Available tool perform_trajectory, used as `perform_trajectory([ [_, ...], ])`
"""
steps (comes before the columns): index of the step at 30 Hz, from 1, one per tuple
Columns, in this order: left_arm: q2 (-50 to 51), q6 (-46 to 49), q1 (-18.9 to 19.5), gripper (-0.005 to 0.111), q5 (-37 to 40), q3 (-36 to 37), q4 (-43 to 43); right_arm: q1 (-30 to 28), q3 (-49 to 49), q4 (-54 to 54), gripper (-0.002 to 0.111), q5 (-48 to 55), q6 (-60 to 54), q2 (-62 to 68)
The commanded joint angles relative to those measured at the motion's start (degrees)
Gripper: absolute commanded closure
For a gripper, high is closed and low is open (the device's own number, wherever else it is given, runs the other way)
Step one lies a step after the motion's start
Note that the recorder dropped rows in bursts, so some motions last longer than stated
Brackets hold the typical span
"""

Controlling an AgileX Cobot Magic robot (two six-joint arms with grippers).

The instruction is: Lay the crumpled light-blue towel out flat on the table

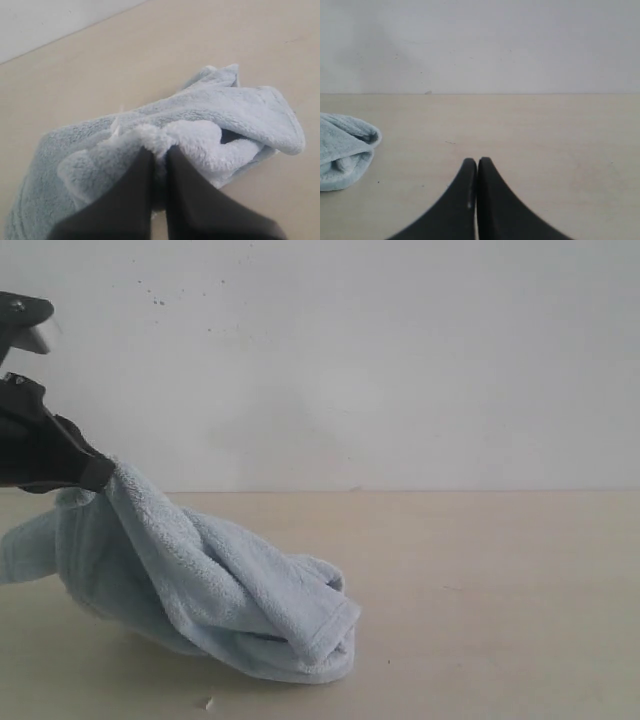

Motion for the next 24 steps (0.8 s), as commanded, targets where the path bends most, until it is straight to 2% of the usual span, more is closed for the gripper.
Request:
perform_trajectory([
  [1,-5.0,-0.1,-0.1,0.103,5.2,0.2,0.0,-0.1,-0.1,0.0,0.108,0.0,-0.9,-0.3],
  [4,-6.9,-0.1,-0.1,0.103,7.4,0.6,0.0,-0.1,-0.1,0.0,0.108,0.0,-0.6,-0.3],
  [8,-7.9,-0.1,-0.1,0.103,6.6,6.0,0.0,-0.1,-0.1,1.0,0.108,-2.8,1.1,-0.3],
  [11,-8.1,-0.1,-0.1,0.103,5.6,9.7,0.0,-0.1,-0.1,10.5,0.108,-10.7,19.3,-0.3],
  [17,-13.1,-0.1,-0.1,0.103,4.9,10.3,-0.9,-0.1,-0.1,11.3,0.108,-21.6,29.4,-0.3],
  [19,-15.2,-0.1,-0.1,0.103,4.9,10.3,-1.0,0.0,-0.1,10.2,0.108,-20.1,31.0,-0.3],
  [21,-17.6,-0.1,-0.1,0.103,4.9,10.3,-2.5,1.6,-3.5,7.3,0.108,-13.2,30.7,-0.3],
  [24,-20.2,-0.1,-0.1,0.103,4.8,9.1,-5.7,6.1,-10.2,4.4,0.108,-7.8,22.6,4.6],
])
